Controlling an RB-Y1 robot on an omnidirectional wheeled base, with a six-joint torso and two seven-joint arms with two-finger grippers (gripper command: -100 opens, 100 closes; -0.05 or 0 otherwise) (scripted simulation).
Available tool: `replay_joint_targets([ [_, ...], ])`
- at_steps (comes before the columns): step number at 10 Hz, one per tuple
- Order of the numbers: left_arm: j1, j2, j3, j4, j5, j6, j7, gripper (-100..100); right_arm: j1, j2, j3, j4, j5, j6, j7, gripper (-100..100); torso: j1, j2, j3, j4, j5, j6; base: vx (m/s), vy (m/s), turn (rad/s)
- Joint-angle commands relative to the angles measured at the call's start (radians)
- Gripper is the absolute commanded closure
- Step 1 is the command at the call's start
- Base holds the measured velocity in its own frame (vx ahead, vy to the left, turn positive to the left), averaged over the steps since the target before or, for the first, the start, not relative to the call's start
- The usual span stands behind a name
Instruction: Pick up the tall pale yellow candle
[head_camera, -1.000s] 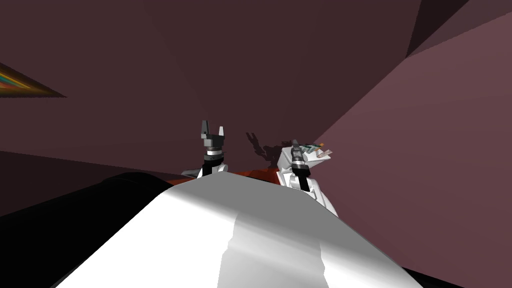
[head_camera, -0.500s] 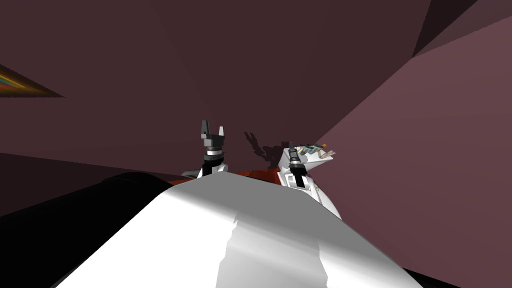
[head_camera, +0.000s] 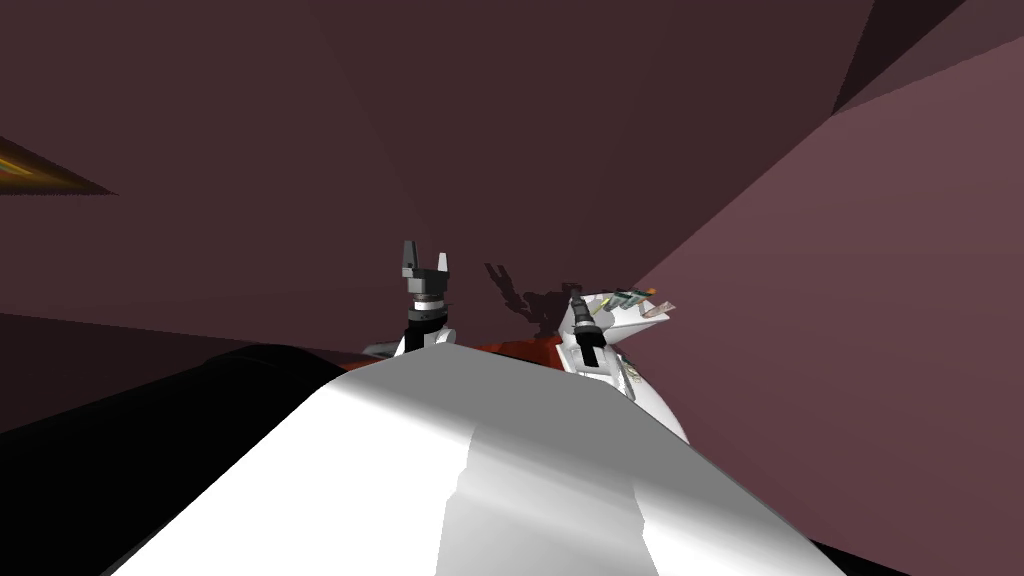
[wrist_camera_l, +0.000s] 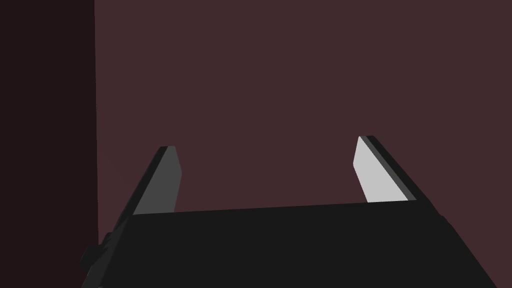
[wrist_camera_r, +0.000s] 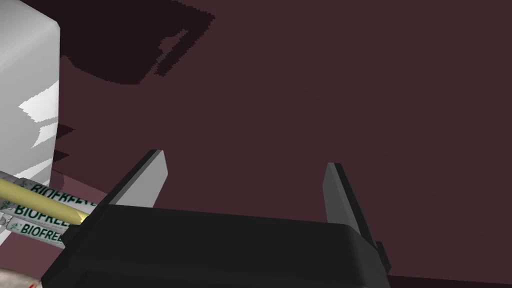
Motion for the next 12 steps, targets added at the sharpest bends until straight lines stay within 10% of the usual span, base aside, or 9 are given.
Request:
replay_joint_targets([
  [1,0.000,0.000,0.000,0.000,0.000,0.000,0.000,0,-0.004,-0.001,0.001,0.017,0.040,0.021,-0.006,-100,0.000,0.000,0.000,0.000,0.000,0.000,0.012,0.031,-0.016],
  [12,0.000,0.000,0.000,0.000,0.000,0.000,0.000,0,-0.086,-0.026,0.057,0.188,0.347,0.248,-0.062,-100,-0.002,0.000,0.000,0.000,0.000,0.000,0.014,0.020,-0.033],
])
